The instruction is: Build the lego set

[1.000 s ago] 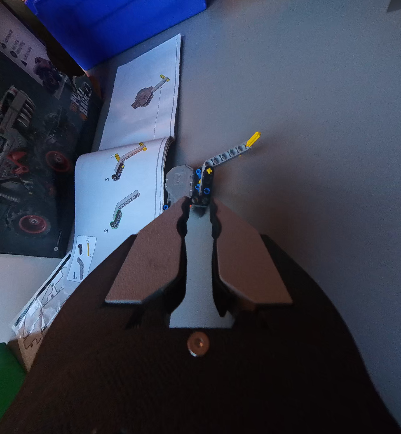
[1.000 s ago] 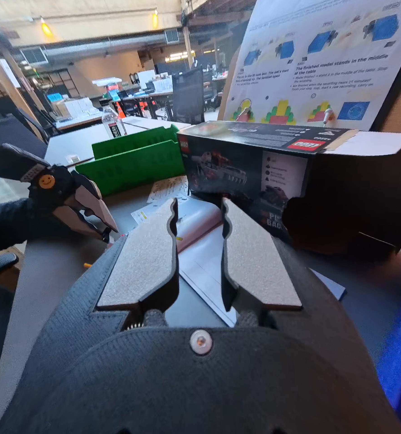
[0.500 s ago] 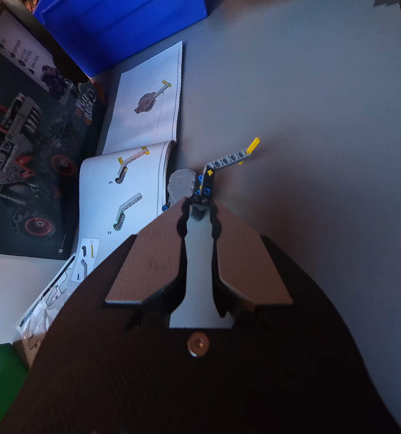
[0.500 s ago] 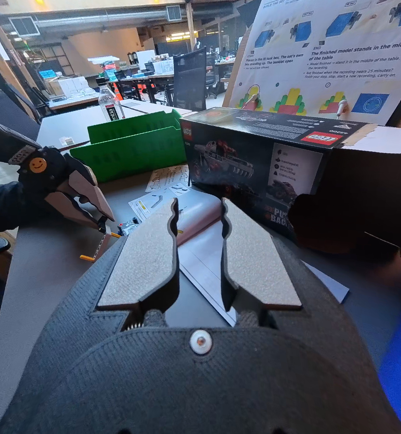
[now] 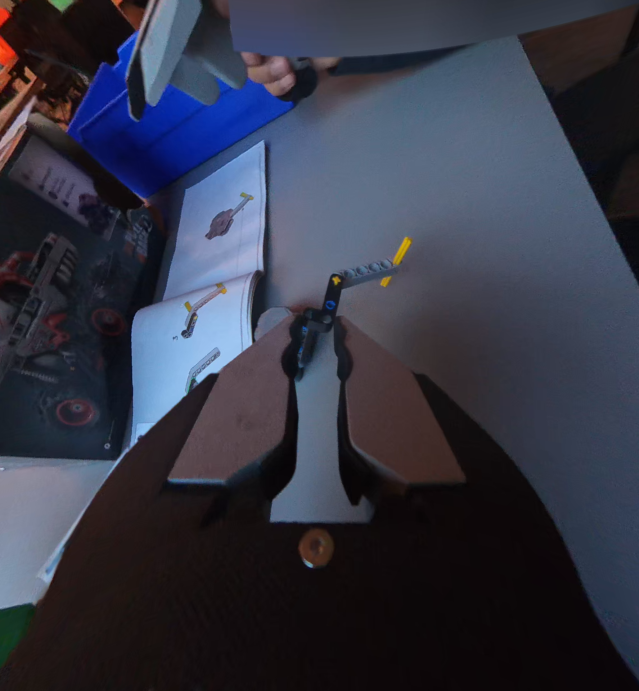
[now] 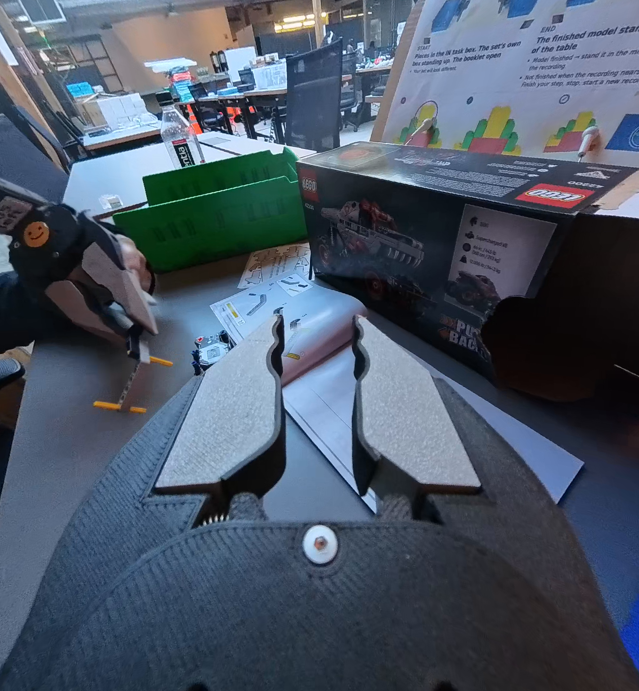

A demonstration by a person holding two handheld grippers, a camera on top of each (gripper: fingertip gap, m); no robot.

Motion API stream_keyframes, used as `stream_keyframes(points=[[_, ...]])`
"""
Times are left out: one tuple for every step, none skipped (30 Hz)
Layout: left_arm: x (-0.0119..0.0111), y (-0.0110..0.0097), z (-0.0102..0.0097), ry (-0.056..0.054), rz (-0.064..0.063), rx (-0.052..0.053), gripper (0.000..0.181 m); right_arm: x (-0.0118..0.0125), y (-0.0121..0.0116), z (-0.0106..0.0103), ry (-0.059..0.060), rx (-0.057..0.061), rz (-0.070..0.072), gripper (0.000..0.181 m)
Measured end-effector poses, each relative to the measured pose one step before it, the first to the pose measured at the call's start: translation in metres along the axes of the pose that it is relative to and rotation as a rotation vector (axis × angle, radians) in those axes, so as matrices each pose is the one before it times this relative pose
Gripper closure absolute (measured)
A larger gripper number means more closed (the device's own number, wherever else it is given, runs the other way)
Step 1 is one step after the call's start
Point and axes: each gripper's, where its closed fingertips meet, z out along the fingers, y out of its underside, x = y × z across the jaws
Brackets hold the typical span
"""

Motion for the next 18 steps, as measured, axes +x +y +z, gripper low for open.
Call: stream_keyframes(points=[[0.00259, 0.00104, 0.00140, 0.0024, 0.0217, -0.0068, 0.168, -0.00012, 0.00048, 0.00037, -0.0015, -0.0013, 0.0015, 0.149], [0.00157, 0.00162, 0.00143, -0.0012, 0.0159, -0.0086, 0.168, -0.00018, 0.00061, 0.00048, -0.0015, -0.0024, 0.0009, 0.149], [0.00051, 0.00206, 0.00157, -0.0036, 0.0099, -0.0105, 0.168, -0.00024, 0.00097, 0.00071, -0.0018, -0.0040, 0.0009, 0.149], [0.00037, 0.00212, 0.00127, -0.0015, 0.0031, -0.0087, 0.168, -0.00032, 0.00089, 0.00076, -0.0022, -0.0042, 0.0006, 0.149], [0.00012, 0.00166, 0.00107, -0.0004, -0.0010, -0.0048, 0.167, -0.00047, 0.00092, 0.00072, -0.0019, -0.0033, -0.0002, 0.149], [0.00022, 0.00177, 0.00112, 0.0017, -0.0022, -0.0045, 0.168, -0.00049, 0.00095, 0.00079, -0.0018, -0.0037, -0.0004, 0.149], [0.00060, 0.00216, 0.00143, 0.0041, -0.0045, -0.0060, 0.168, -0.00041, 0.00098, 0.00084, -0.0023, -0.0042, 0.0001, 0.149], [0.00124, 0.00317, 0.00197, 0.0104, -0.0073, -0.0098, 0.168, -0.00054, 0.00102, 0.00092, -0.0034, -0.0040, 0.0011, 0.149], [0.00208, 0.00470, 0.00234, 0.0169, -0.0083, -0.0196, 0.168, -0.00087, 0.00135, 0.00118, -0.0060, -0.0048, 0.0028, 0.149], [0.00080, 0.00442, 0.00203, 0.0058, -0.0022, -0.0209, 0.167, -0.00100, 0.00203, 0.00161, -0.0089, -0.0084, 0.0049, 0.149], [0.00039, 0.00260, 0.00144, 0.0011, 0.0032, -0.0098, 0.167, -0.00124, 0.00290, 0.00208, -0.0104, -0.0133, 0.0063, 0.149], [0.00090, 0.00101, 0.00065, 0.0044, 0.0014, -0.0026, 0.167, -0.00115, 0.00309, 0.00226, -0.0082, -0.0150, 0.0050, 0.148], [0.00103, 0.00001, 0.00018, 0.0065, -0.0006, 0.0009, 0.168, -0.00092, 0.00236, 0.00196, -0.0038, -0.0109, -0.0004, 0.148], [0.00083, -0.00048, -0.00035, 0.0057, -0.0003, 0.0025, 0.168, -0.00068, 0.00178, 0.00180, 0.0000, -0.0076, -0.0051, 0.148], [0.00061, -0.00070, -0.00073, 0.0030, 0.0028, 0.0030, 0.167, -0.00045, 0.00151, 0.00132, 0.0023, -0.0076, -0.0071, 0.148], [0.00031, -0.00094, -0.00102, 0.0019, 0.0043, 0.0040, 0.165, -0.00002, 0.00124, 0.00082, 0.0042, -0.0080, -0.0081, 0.148], [0.00058, -0.00108, -0.00118, 0.0041, 0.0021, 0.0051, 0.162, 0.00059, 0.00075, 0.00032, 0.0075, -0.0057, -0.0088, 0.148], [0.00025, -0.00087, -0.00108, 0.0041, -0.0012, 0.0039, 0.157, 0.00096, 0.00012, -0.00025, 0.0090, -0.0019, -0.0085, 0.148]])
